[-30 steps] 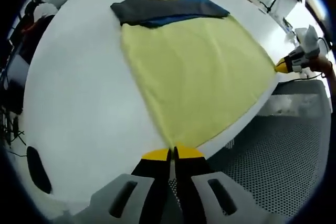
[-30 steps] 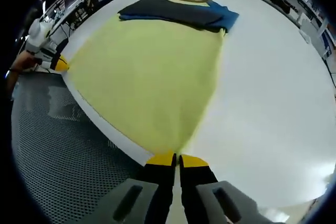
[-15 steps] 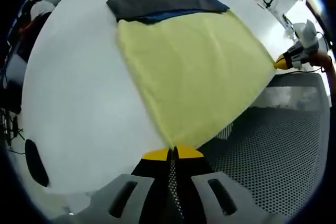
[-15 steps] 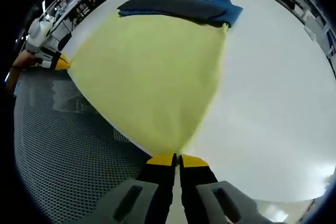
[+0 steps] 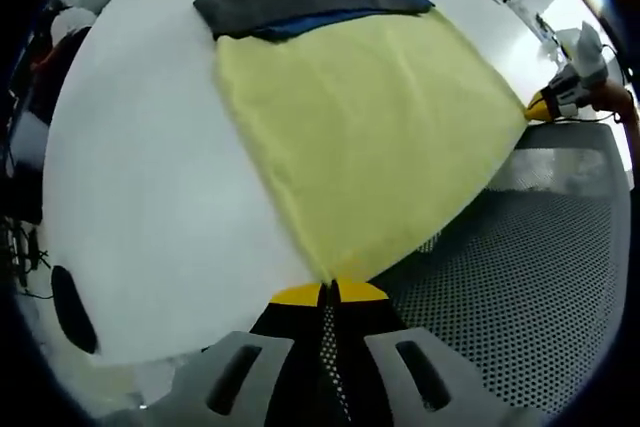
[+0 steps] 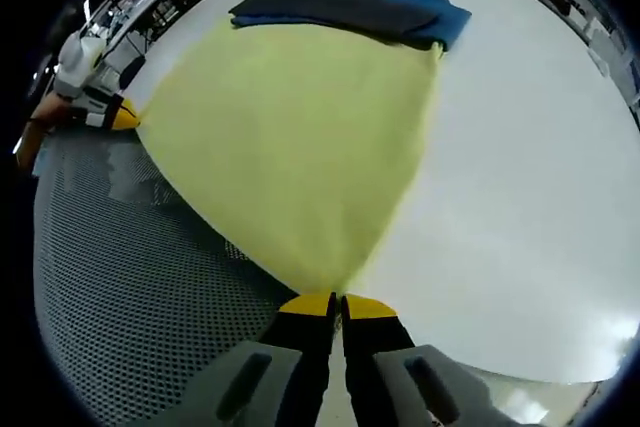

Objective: Fold the garment on the visible template until the final outline fits inside the template.

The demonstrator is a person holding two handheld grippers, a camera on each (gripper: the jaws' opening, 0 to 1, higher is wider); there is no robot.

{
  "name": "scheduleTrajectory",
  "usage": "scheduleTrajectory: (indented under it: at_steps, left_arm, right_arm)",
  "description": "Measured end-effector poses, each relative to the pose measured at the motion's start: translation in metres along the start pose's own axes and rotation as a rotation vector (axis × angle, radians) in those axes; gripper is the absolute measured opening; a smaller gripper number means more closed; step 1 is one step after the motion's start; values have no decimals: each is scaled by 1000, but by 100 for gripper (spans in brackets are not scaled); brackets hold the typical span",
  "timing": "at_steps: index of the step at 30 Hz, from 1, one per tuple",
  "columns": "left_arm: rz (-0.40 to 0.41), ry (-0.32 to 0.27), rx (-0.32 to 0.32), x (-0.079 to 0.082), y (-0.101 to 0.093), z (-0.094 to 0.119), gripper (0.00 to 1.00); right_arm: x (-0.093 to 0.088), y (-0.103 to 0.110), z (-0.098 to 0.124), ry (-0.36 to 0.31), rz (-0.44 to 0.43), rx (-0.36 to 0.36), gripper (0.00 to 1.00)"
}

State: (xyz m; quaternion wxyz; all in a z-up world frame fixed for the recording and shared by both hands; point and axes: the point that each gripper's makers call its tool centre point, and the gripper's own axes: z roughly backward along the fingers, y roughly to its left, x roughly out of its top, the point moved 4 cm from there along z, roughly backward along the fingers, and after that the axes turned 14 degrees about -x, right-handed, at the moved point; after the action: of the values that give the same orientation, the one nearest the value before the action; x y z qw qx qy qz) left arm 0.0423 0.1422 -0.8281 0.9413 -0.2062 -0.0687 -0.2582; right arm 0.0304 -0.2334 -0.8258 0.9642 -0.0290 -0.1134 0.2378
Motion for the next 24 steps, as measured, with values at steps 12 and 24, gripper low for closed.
scheduleTrajectory:
  at_steps: [12, 24]
  left_arm:
    - [49, -98, -32, 11, -2, 17, 4]
    - [18, -227, -6, 43, -1, 52, 4]
  right_arm:
    - [14, -6, 21, -50, -12, 1, 0]
    - [38, -20, 47, -128, -13, -31, 0]
